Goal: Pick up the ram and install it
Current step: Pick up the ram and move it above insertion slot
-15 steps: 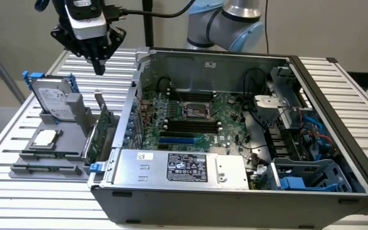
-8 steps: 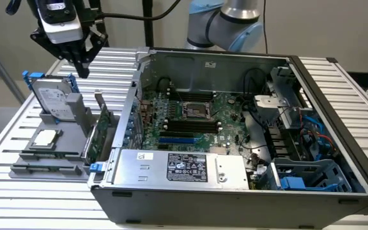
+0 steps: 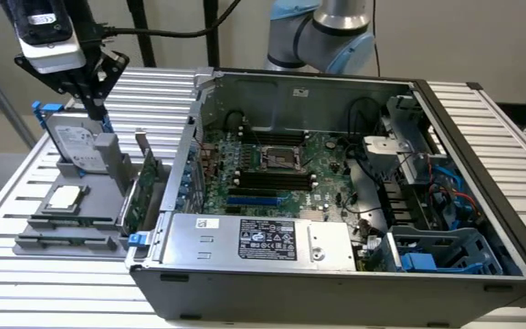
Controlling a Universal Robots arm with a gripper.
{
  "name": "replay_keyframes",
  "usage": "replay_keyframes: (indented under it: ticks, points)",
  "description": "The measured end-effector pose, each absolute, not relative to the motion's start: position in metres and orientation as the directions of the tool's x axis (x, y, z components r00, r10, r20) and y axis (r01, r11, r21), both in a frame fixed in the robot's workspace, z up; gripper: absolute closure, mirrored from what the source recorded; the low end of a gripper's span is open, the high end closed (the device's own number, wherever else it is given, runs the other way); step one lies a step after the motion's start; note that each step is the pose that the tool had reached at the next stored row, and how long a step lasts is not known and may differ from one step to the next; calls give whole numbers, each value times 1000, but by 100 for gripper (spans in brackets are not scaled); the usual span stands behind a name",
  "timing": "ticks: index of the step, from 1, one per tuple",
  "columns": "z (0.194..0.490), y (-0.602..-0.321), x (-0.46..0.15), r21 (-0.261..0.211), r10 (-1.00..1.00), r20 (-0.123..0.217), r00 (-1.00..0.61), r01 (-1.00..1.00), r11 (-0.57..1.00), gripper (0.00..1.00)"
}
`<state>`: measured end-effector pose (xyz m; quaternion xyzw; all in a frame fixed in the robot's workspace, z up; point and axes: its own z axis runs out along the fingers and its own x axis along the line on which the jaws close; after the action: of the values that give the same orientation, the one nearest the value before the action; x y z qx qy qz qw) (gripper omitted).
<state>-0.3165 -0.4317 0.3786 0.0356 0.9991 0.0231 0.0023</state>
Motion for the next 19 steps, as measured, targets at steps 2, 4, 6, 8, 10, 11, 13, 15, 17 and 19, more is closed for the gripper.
replay_keyframes:
  ticks: [2,4,6,8,10,11,13,15,17,19]
  points:
    - [378,-435,-323,46,71,-3,-997,71,996,100]
    - [376,-439,-329,46,71,-3,-997,71,996,100]
    - [375,-443,-336,46,71,-3,-997,71,996,100]
    - [374,-447,-342,46,71,-3,-997,71,996,100]
    - [373,-451,-347,46,71,-3,-997,71,996,100]
    - [372,-453,-350,46,71,-3,-997,71,996,100]
    - [371,-457,-356,46,71,-3,-997,71,996,100]
    - [370,-461,-360,46,71,-3,-997,71,996,100]
    - [369,-465,-364,46,71,-3,-997,71,996,100]
    - [368,-469,-367,46,71,-3,-997,71,996,100]
